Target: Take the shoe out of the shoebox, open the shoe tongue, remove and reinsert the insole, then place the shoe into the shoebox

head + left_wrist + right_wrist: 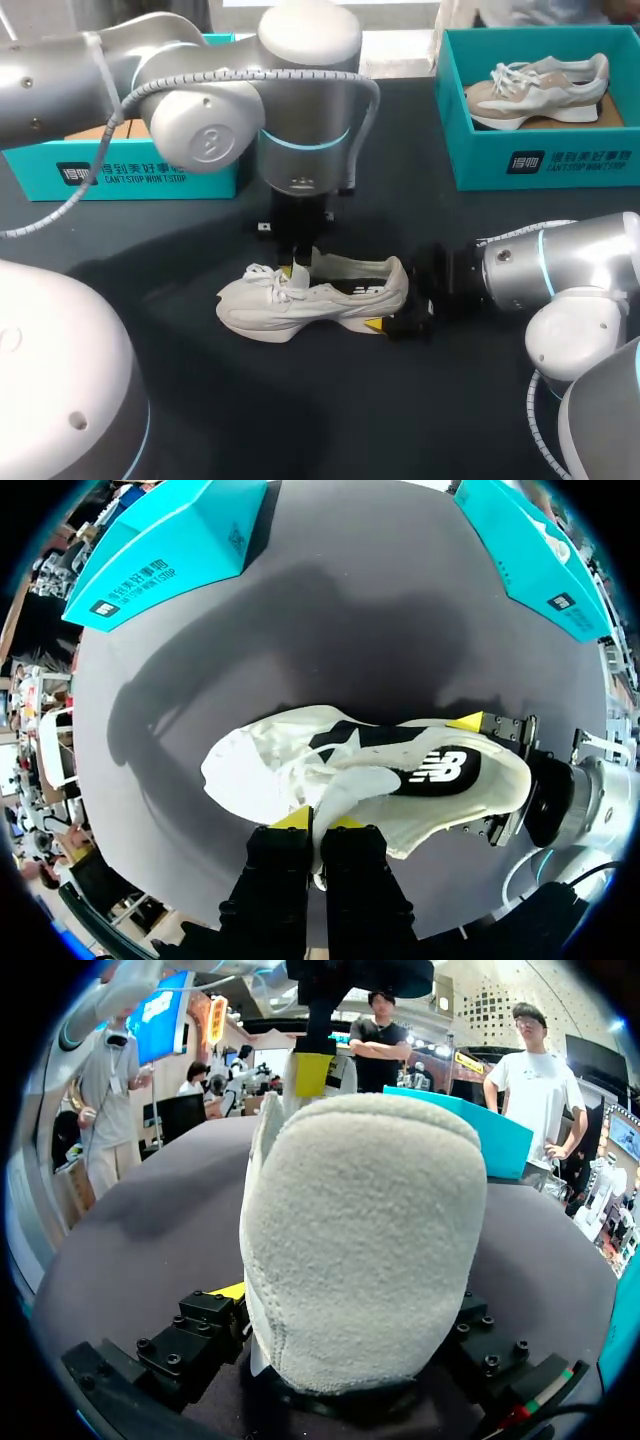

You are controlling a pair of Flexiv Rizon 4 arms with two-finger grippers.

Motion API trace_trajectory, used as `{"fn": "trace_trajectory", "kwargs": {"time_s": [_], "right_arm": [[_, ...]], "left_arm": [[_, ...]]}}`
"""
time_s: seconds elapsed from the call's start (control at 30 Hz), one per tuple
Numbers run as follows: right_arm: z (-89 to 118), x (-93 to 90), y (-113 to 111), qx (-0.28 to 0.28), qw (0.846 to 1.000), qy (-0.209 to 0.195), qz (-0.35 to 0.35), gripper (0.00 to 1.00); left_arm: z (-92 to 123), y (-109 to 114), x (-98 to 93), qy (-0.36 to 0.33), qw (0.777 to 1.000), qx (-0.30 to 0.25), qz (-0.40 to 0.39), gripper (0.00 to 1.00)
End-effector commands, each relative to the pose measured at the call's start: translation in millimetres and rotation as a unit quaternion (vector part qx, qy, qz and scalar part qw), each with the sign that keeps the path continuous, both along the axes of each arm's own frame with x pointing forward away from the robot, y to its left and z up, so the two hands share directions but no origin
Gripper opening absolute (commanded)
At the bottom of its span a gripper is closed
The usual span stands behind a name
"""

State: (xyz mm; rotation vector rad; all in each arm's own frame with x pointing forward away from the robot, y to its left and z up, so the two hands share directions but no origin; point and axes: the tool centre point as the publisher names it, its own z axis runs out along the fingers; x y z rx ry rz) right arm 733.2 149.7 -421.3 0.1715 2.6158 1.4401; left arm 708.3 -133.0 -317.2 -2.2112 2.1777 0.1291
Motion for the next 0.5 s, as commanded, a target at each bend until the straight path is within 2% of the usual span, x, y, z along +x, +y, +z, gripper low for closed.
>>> {"fn": "trace_trajectory", "kwargs": {"time_s": [0.03,0.27,0.5], "right_arm": [[-3.3,1.3,4.8,-0.002,1.0,0.0,-0.001,0.0],[-3.3,1.3,4.8,-0.002,1.0,0.0,-0.001,0.0],[-3.3,1.3,4.8,-0.002,1.0,0.0,-0.001,0.0]], "left_arm": [[10.9,11.5,-5.1,-0.006,1.0,-0.023,0.002,0.0],[18.7,35.1,-13.2,-0.006,0.999,-0.044,0.029,0.0],[-3.3,64.4,-11.3,0.01,0.997,-0.017,0.07,0.0]]}}
